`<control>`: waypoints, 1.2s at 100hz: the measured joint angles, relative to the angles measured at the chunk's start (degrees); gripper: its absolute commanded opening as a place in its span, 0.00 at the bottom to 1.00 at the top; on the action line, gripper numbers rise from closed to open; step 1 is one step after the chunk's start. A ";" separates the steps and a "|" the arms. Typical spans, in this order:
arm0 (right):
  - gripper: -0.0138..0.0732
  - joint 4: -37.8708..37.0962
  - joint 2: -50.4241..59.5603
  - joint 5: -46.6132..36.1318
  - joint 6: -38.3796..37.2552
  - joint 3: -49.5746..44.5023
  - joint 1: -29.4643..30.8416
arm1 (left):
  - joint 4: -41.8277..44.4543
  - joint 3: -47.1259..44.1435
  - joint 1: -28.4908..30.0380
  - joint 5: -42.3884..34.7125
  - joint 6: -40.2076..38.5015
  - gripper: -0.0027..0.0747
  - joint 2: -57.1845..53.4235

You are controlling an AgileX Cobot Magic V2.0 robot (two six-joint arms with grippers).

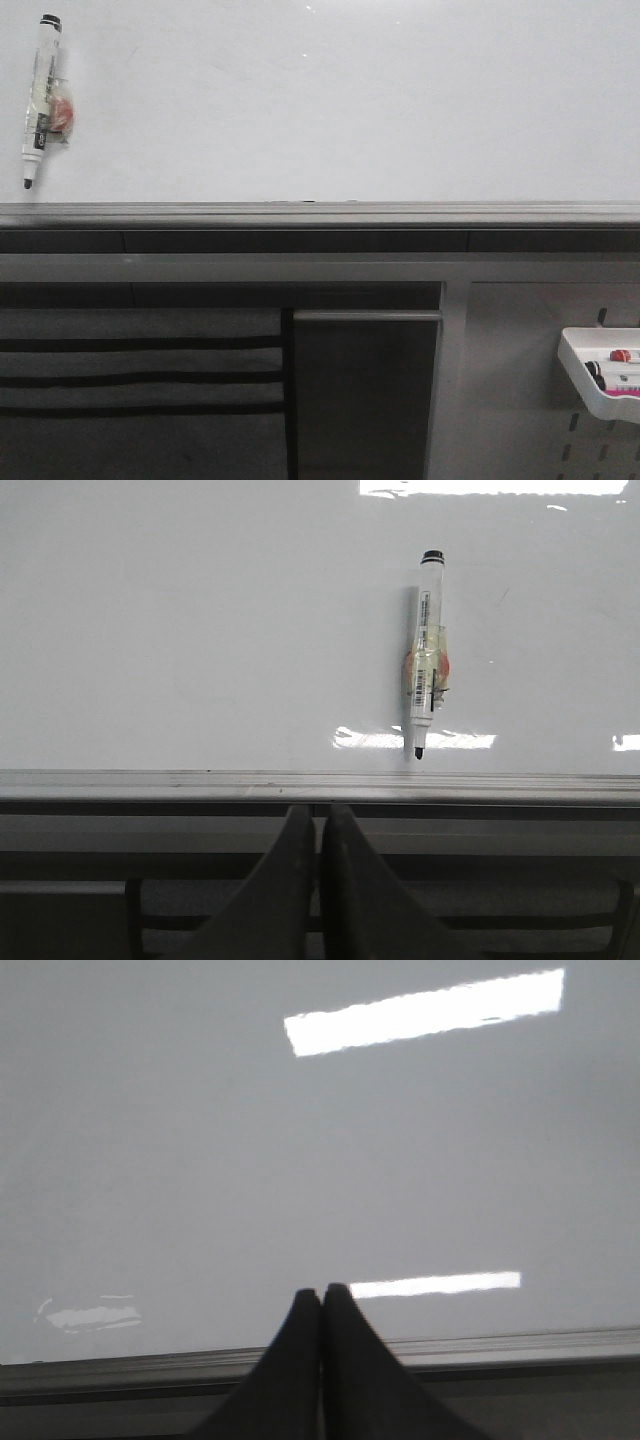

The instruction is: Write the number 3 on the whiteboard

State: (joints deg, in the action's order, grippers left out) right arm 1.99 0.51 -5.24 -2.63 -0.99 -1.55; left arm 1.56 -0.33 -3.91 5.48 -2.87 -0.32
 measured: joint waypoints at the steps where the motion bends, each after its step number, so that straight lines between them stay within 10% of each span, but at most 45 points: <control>1: 0.07 0.00 0.00 0.00 0.00 0.00 0.00 | 0.00 0.00 0.00 0.00 0.00 0.01 0.00; 120: 0.07 -1.25 0.00 0.49 0.59 0.00 0.00 | 0.00 0.00 0.00 0.00 0.00 0.01 0.00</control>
State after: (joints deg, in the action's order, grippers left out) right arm 0.74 0.51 -4.74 -2.03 -0.99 -1.55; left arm 1.56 -0.33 -3.91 5.48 -2.87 -0.32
